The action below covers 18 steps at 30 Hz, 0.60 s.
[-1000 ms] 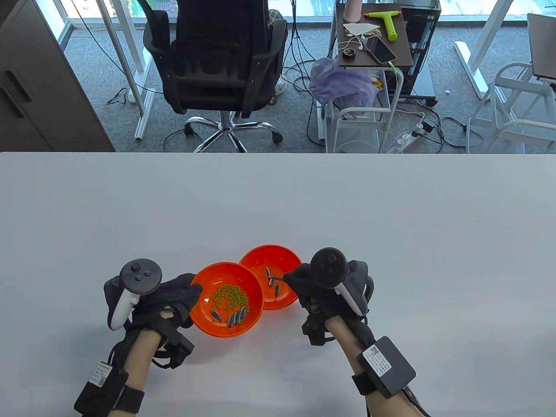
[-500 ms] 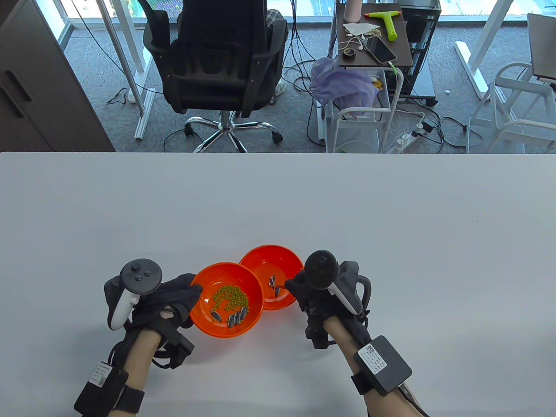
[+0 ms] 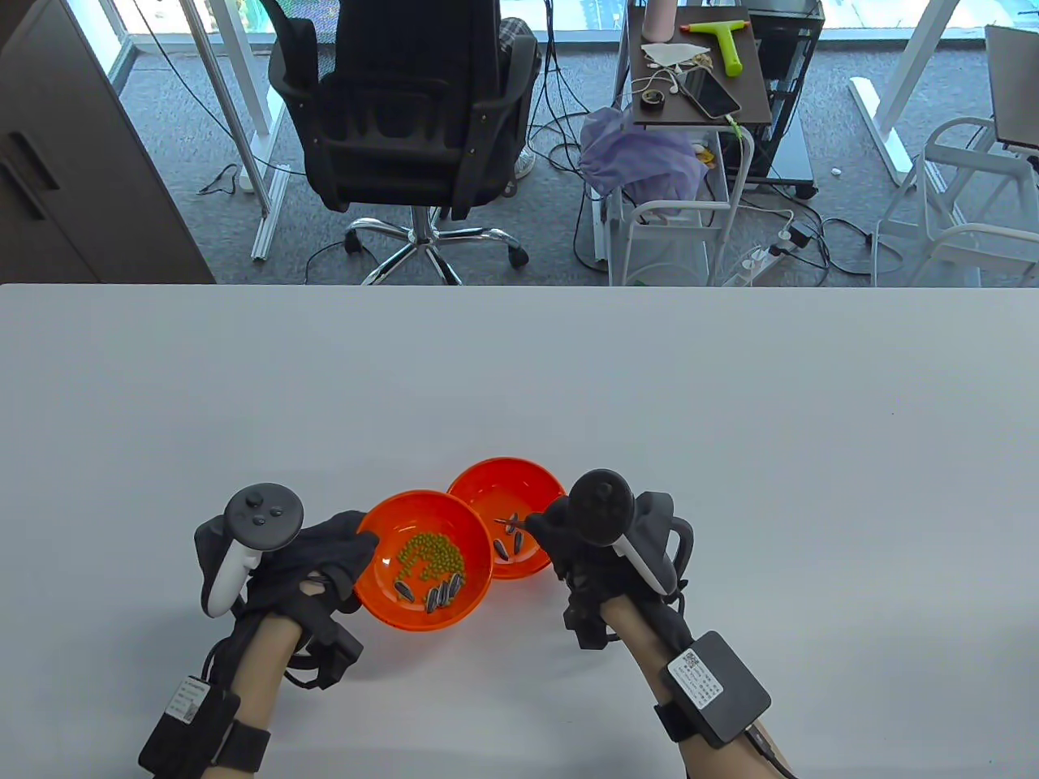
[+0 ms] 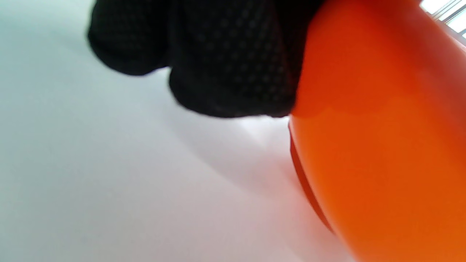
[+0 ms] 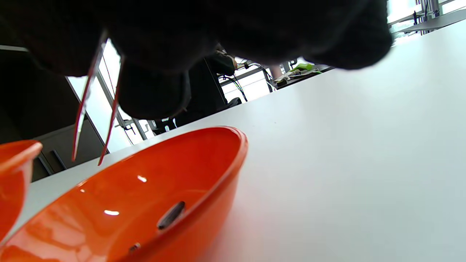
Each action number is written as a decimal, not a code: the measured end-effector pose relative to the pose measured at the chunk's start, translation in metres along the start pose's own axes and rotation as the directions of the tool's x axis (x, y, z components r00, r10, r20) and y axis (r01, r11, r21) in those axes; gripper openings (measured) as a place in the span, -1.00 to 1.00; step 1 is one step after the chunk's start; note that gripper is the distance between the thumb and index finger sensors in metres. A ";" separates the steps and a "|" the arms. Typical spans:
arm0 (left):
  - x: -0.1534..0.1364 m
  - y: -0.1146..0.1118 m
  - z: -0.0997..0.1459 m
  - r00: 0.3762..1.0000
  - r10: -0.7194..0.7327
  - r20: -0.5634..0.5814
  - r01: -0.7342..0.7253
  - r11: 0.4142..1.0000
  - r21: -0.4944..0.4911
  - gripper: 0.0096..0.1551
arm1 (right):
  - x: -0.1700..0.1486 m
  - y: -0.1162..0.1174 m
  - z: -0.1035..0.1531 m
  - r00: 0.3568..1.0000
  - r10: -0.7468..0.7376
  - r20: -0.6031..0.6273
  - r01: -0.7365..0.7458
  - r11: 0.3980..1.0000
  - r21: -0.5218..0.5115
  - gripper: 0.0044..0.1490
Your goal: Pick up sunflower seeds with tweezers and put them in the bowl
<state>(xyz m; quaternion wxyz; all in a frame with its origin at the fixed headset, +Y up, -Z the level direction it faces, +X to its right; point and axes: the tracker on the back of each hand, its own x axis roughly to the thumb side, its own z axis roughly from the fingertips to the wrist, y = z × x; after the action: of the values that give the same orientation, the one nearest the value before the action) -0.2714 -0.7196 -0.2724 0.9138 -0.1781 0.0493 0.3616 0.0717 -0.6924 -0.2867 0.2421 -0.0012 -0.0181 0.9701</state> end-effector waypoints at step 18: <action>0.002 -0.004 0.000 1.000 -0.007 0.011 0.007 1.000 -0.008 -0.45 | 0.056 0.018 0.031 0.961 0.004 0.276 -0.028 0.996 0.085 -0.51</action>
<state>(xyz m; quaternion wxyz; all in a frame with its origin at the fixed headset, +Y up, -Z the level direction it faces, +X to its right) -0.2671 -0.7205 -0.2721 0.9145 -0.1802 0.0424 0.3597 0.0133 -0.6829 -0.2559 0.2292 0.1441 -0.0089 0.9626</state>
